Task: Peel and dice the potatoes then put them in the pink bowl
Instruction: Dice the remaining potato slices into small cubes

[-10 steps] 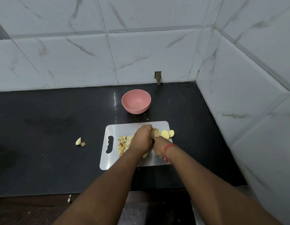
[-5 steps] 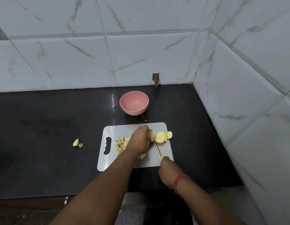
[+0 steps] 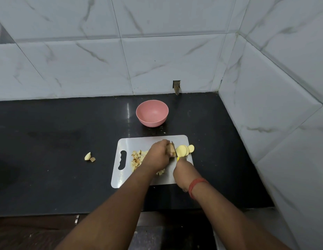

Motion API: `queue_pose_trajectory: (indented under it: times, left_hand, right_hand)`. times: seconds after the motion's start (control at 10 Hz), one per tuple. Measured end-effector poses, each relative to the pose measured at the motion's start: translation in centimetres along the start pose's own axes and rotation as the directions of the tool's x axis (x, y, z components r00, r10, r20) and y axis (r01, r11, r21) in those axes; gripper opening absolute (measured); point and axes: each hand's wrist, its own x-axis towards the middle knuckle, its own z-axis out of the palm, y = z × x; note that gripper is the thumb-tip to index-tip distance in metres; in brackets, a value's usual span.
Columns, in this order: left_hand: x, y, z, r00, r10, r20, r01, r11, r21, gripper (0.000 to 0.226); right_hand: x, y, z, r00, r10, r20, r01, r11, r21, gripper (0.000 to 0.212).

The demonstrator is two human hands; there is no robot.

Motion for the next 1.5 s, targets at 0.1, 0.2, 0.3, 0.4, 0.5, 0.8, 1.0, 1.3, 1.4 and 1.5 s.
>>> queue_pose_trajectory:
  times: [0.1, 0.2, 0.3, 0.4, 0.5, 0.8, 1.0, 1.3, 1.4, 1.5]
  left_hand:
    - [0.0, 0.0, -0.2, 1.000, 0.004, 0.018, -0.004, 1.000, 0.026, 0.050]
    - [0.1, 0.0, -0.3, 1.000, -0.013, 0.009, 0.013, 0.999, 0.049, 0.039]
    - [0.2, 0.2, -0.2, 1.000, -0.016, 0.003, 0.016, 0.997, 0.075, 0.034]
    - [0.3, 0.3, 0.0, 1.000, -0.017, -0.014, 0.018, 0.997, 0.079, 0.031]
    - [0.3, 0.4, -0.1, 1.000, -0.013, -0.015, 0.014, 0.997, 0.080, 0.033]
    - [0.3, 0.6, -0.2, 0.999, 0.052, -0.010, -0.050, 0.990, 0.130, 0.029]
    - [0.3, 0.7, -0.3, 0.997, 0.077, 0.004, -0.077, 0.985, 0.157, 0.032]
    - [0.7, 0.8, -0.6, 1.000, 0.006, 0.014, -0.008, 0.992, 0.125, 0.035]
    - [0.8, 0.9, -0.6, 0.999, -0.021, 0.028, 0.018, 0.993, 0.113, 0.033]
    - [0.9, 0.8, -1.0, 0.999, -0.038, 0.024, 0.035, 0.994, 0.104, 0.029]
  right_hand:
    - [0.2, -0.3, 0.2, 0.999, -0.011, -0.046, 0.011, 1.000, 0.002, 0.036]
    - [0.0, -0.1, -0.4, 0.999, -0.022, -0.029, 0.023, 0.998, 0.054, 0.035]
    - [0.4, -0.1, 0.0, 0.999, -0.027, -0.034, 0.030, 0.997, 0.075, 0.036]
    - [0.6, 0.4, -0.4, 0.997, -0.080, 0.001, 0.080, 0.995, -0.055, 0.020]
    - [0.5, 0.5, -1.0, 0.998, -0.058, 0.011, 0.057, 0.994, 0.098, 0.031]
    - [2.2, 1.1, -0.4, 0.999, 0.051, -0.017, -0.029, 0.787, 0.616, 0.035]
    - [2.4, 2.3, -0.5, 0.998, 0.059, 0.017, -0.057, 0.792, 0.607, 0.030]
    - [2.1, -2.4, 3.4, 0.993, -0.118, -0.004, 0.110, 0.917, 0.384, 0.017]
    - [0.9, -3.2, 2.8, 0.971, -0.033, 0.238, -0.060, 0.926, 0.374, 0.028]
    - [2.8, -2.9, 3.6, 0.968, 0.227, 0.108, -0.252, 0.870, 0.424, 0.044]
